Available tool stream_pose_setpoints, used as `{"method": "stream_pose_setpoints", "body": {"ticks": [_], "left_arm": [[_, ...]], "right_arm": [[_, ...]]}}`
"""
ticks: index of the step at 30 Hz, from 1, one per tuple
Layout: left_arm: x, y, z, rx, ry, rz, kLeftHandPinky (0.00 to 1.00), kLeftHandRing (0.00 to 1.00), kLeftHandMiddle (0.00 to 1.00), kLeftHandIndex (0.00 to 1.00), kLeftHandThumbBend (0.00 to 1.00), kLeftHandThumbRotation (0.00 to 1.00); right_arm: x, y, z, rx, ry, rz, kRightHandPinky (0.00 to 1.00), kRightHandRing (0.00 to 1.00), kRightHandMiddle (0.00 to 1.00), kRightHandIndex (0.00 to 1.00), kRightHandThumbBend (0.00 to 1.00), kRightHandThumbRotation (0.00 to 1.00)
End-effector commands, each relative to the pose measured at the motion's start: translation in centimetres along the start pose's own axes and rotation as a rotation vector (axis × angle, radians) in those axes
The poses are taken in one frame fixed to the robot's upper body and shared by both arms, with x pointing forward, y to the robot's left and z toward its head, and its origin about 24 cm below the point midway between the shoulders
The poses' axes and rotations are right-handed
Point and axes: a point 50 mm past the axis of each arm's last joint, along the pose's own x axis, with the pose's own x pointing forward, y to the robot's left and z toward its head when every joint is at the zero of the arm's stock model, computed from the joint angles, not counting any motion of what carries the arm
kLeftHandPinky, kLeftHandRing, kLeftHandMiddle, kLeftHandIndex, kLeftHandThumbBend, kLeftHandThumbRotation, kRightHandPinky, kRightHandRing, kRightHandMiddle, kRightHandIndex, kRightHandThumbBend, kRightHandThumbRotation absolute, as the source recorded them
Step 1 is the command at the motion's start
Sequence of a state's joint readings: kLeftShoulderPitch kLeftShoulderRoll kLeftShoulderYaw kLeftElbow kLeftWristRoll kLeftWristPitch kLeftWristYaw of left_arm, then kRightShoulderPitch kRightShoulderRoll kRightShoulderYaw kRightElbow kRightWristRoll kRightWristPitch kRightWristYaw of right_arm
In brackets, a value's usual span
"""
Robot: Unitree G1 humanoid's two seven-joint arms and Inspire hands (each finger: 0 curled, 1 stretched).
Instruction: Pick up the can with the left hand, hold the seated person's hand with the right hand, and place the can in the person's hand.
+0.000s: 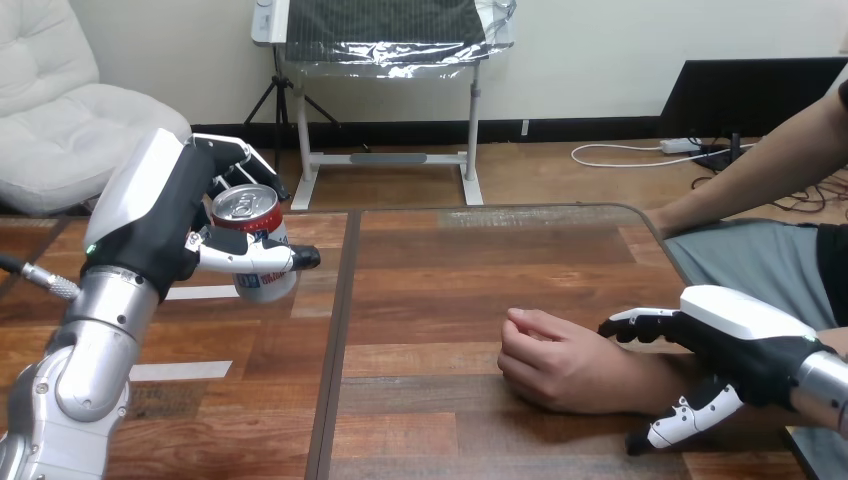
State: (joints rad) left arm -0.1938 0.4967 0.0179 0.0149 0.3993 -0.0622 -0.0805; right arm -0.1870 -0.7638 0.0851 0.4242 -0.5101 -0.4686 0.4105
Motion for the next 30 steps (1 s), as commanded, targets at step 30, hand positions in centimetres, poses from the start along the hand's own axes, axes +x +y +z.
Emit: {"method": "stream_pose_setpoints", "body": {"ticks": [30], "left_arm": [[0.5, 1.9, 1.3, -0.009, -0.081, 0.080, 0.09, 0.13, 0.24, 0.43, 0.79, 0.00]], "right_arm": [[0.9, -1.1, -1.4, -0.115, 0.138, 0.016, 0.83, 0.86, 0.87, 0.88, 1.00, 0.26]]}}
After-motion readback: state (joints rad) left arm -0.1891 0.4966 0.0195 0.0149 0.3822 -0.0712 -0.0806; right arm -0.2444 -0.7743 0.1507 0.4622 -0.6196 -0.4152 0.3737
